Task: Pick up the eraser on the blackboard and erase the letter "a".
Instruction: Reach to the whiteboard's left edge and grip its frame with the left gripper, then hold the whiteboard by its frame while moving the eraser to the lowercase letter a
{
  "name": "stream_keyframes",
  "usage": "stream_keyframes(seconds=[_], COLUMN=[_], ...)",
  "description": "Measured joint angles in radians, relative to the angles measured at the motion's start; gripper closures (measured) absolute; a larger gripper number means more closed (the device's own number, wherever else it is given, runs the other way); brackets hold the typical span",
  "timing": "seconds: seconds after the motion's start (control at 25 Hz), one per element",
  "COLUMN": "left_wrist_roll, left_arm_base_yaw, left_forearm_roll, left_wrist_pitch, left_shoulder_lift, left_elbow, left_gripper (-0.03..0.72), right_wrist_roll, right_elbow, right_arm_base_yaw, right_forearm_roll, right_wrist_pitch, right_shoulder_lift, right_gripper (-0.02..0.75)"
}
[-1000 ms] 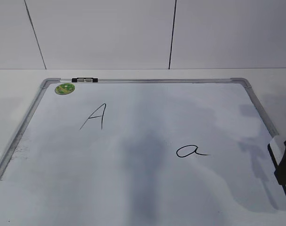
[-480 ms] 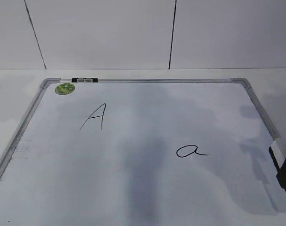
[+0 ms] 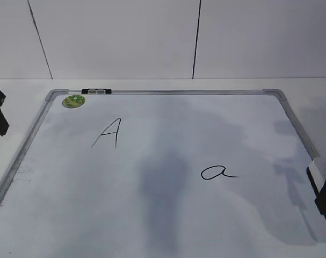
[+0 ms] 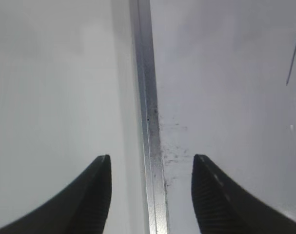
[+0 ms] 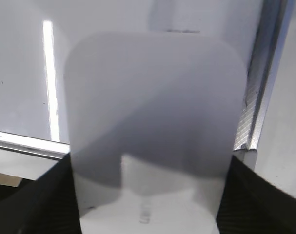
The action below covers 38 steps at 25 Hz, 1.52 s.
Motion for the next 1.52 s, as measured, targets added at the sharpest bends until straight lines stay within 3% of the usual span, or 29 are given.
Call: stream_keyframes(seconds=[0.24,0.48,0.8,1.16,1.52], left_wrist_roll=[0.013,0.031,0.034,0.080,0.123], left_arm_base_yaw=[-0.011,-0.050,-0.054,0.005,0.009], left_forearm_roll=[-0.002,-0.006,-0.019,-0.042,-0.095], left_wrist_pitch=[0.000,0.000,0.001,0.025,0.042], left_shoulder_lift=[0.150,0.254,0.273,0.273,0.292], left_elbow=[-0.060,-0.112,-0.122,-0.122,-0.123], left_gripper=[0.302,0.375,0.402,0.402,0.406], right_wrist_roll=[0.000,0.000,-0.002,-0.004,-0.004], right_elbow=[0.000,0.000,0.000,0.000,0.000], right_arm_base_yaw=[0.000,0.000,0.000,0.000,0.002], right_forearm_roll=[0.000,0.000,0.000,0.002,0.002], right_wrist_pitch=[0.000,0.000,0.000,0.000,0.000], right_shoulder_lift=[0.000,0.000,0.000,0.000,0.000], right_gripper=[0.182,0.182,0.182,0.182,0.182])
